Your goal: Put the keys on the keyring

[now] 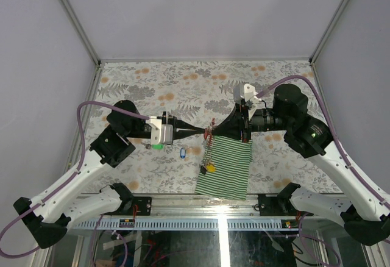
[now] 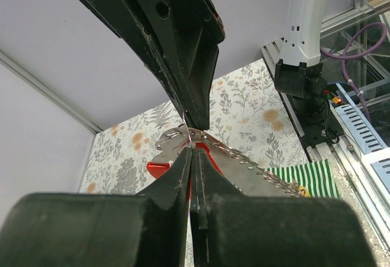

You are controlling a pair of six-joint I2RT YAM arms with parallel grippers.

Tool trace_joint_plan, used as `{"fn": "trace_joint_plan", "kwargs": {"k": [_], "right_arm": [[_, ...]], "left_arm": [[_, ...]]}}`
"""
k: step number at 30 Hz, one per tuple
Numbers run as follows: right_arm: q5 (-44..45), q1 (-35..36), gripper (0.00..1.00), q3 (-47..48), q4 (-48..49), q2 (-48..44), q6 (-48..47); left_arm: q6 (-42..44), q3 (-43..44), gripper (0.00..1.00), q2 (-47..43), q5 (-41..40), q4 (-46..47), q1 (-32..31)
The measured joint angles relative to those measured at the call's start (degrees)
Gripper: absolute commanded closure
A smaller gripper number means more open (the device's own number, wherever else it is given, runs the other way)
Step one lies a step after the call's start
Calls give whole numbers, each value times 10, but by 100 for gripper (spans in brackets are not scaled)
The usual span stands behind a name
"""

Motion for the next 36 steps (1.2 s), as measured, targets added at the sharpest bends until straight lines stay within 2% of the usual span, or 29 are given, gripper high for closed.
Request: {"fn": "trace_joint_plan", "kwargs": {"k": [36], "right_arm": [[0, 0, 100, -1, 9, 0, 3]], "left_arm": [[16, 18, 100, 5, 15, -13, 0]]}}
